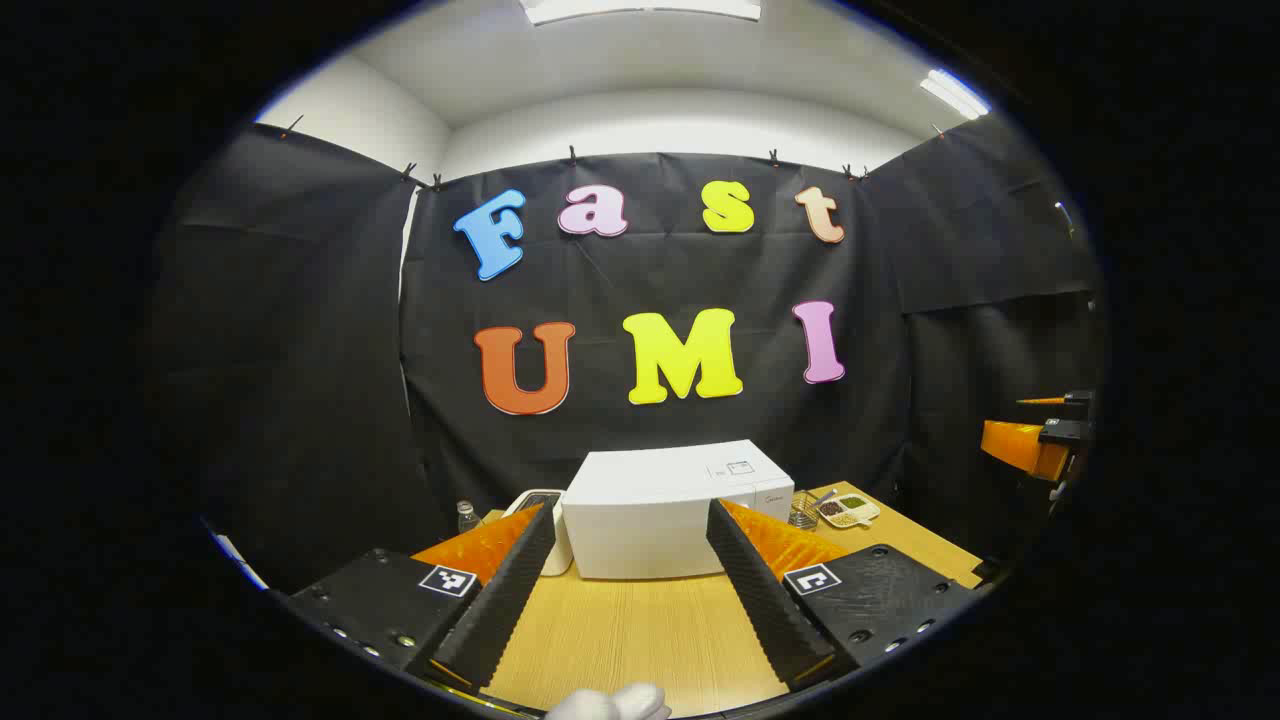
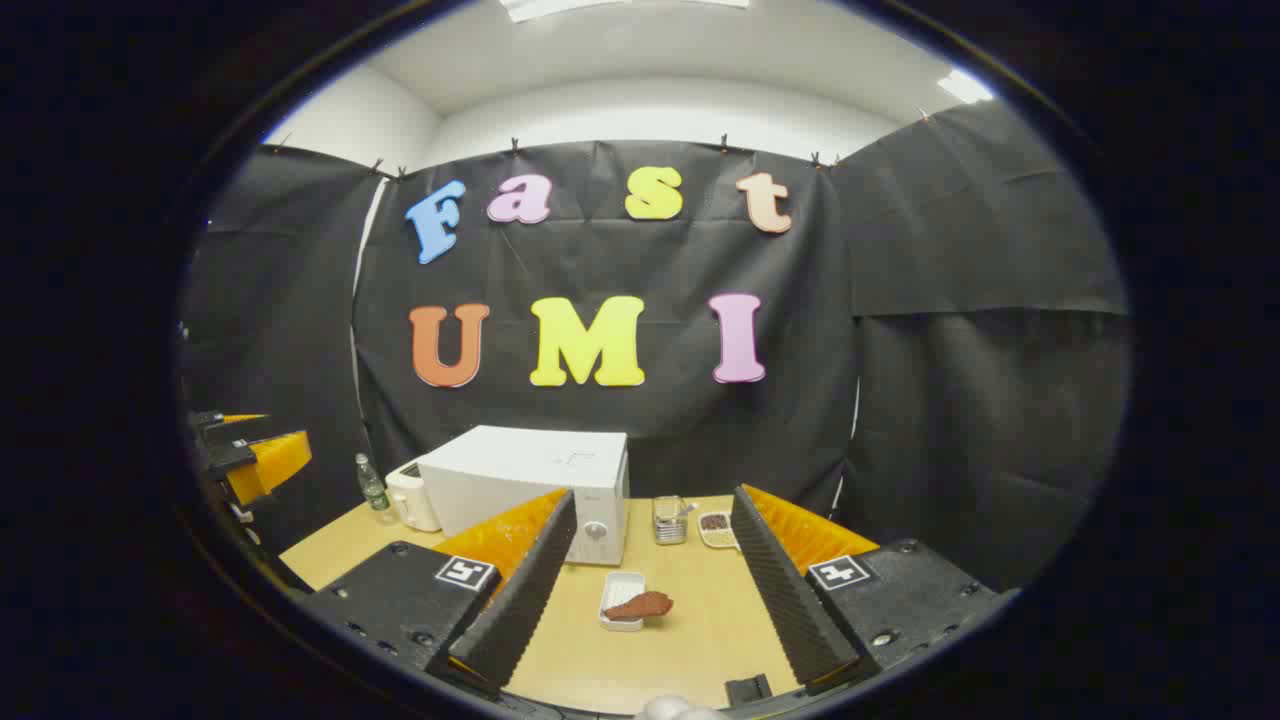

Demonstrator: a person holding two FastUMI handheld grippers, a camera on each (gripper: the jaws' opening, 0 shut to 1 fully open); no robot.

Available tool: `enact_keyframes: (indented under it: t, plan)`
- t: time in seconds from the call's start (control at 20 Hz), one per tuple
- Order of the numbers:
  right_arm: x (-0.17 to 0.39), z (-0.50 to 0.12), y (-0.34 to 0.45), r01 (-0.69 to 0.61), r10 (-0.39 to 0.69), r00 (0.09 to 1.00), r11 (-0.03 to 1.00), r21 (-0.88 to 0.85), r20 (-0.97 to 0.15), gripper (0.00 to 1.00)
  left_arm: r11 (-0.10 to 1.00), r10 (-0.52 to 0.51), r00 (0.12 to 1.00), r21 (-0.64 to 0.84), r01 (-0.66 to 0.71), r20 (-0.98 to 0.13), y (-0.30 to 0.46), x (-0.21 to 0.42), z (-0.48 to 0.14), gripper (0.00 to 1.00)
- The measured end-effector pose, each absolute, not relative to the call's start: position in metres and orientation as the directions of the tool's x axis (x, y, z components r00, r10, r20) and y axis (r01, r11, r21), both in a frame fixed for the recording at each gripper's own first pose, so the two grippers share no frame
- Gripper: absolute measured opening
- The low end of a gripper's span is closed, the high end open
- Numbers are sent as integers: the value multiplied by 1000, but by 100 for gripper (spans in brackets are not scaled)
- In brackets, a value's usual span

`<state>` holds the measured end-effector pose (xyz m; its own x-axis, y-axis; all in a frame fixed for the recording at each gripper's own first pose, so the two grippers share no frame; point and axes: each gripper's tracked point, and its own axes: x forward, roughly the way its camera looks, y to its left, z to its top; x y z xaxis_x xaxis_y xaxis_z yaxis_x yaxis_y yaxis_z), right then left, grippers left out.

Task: Open the microwave oven with the left hand, put the food in, and close the microwave oven.

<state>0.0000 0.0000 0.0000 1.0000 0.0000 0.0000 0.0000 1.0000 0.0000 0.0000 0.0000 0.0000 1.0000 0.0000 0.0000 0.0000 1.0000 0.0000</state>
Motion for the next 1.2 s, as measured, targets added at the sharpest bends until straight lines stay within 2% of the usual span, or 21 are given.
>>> enact_keyframes:
  t: [0.05, 0.1, 0.65, 0.95, 1.2]
  plan:
    - [1, 0, 0, 3, -3, 1000, 1000, 2, 2, 92, 1000, 3, 1000, -1, -3, -2, 1, 1, -1, 96]
    - [2, 0, 0, 1, -1, 1000, 1000, 4, 2, 99, 1000, 4, 1000, 0, -4, -2, 2, 2, -1, 96]
    - [24, 3, -13, -29, 29, 1000, 1000, -11, -2, 99, 1000, 22, 1000, 4, -22, 1, -16, 29, -9, 96]
    - [45, 6, -45, -43, 43, 999, 999, 14, -27, 99, 1000, -11, 1000, -10, 11, 8, -70, 84, -57, 96]
    - [65, 11, -79, -19, 18, 999, 999, -51, -36, 99, 998, -55, 998, -16, 55, -18, -128, 148, -107, 95]
